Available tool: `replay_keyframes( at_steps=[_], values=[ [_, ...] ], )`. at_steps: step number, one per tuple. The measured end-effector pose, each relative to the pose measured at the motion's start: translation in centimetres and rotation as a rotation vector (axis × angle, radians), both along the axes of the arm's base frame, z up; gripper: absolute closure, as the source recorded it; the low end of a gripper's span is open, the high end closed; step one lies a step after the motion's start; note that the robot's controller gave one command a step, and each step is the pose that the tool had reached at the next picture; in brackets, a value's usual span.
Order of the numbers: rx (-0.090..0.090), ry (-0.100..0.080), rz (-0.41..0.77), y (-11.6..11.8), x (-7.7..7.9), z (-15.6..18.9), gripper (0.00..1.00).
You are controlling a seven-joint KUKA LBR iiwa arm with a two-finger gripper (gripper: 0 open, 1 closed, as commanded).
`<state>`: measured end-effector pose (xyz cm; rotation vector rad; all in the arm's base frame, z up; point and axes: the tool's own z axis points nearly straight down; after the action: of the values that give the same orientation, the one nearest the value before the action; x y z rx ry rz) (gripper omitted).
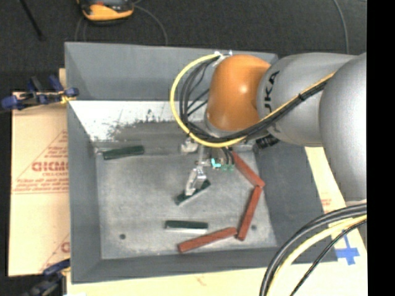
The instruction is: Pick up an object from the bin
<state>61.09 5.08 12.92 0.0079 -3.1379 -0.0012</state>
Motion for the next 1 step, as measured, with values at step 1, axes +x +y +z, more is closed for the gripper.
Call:
replay_keyframes(
  at_steps=[1],
  values=[
    [0.000, -0.008, -0.001, -0.02, 0.20, 0.43, 0.00]
  ],
)
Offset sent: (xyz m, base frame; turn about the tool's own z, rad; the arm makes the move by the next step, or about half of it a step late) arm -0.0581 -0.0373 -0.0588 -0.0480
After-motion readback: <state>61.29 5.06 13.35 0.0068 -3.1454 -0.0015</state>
